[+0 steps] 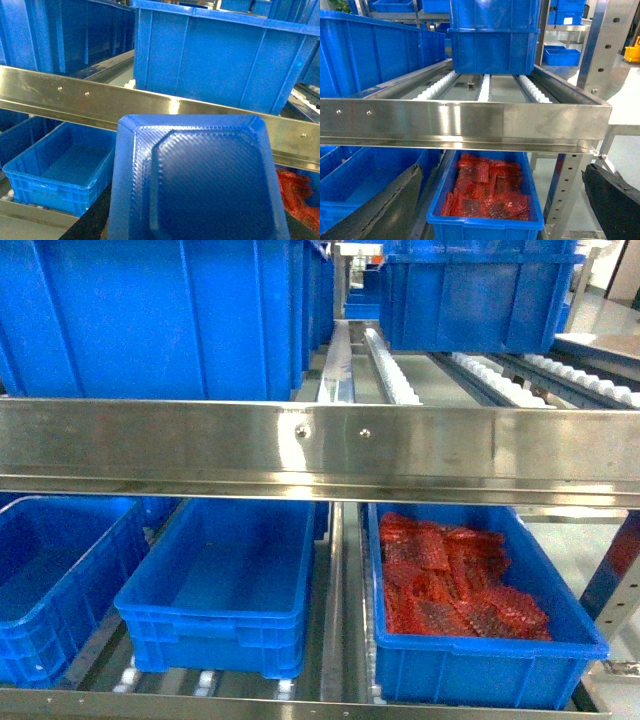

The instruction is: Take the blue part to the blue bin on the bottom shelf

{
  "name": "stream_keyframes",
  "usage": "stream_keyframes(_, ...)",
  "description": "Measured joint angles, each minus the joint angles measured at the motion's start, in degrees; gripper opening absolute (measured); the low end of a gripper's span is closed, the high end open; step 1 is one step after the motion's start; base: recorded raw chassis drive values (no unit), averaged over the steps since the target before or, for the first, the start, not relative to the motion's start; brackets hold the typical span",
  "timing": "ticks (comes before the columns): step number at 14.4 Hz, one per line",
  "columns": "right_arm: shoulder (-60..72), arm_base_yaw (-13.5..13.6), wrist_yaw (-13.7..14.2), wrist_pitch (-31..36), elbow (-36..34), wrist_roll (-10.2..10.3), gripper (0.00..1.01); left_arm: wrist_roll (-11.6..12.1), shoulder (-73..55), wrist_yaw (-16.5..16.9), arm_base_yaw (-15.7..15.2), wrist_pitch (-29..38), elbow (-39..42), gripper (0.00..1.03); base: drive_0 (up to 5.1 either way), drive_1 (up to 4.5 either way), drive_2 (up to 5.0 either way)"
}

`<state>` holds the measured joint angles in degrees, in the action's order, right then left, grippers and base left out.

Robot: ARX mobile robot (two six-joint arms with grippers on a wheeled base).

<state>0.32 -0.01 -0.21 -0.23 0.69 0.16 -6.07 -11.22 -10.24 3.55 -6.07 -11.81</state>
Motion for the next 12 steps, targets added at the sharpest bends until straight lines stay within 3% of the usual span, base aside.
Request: stream_keyframes(12, 0.0, 0.0, 0.04, -0.04, 0.0, 0.0, 0.98, 0.0, 0.02, 0.37, 0.0, 0.11, 0.0, 0.43, 0.0, 0.0, 0.0)
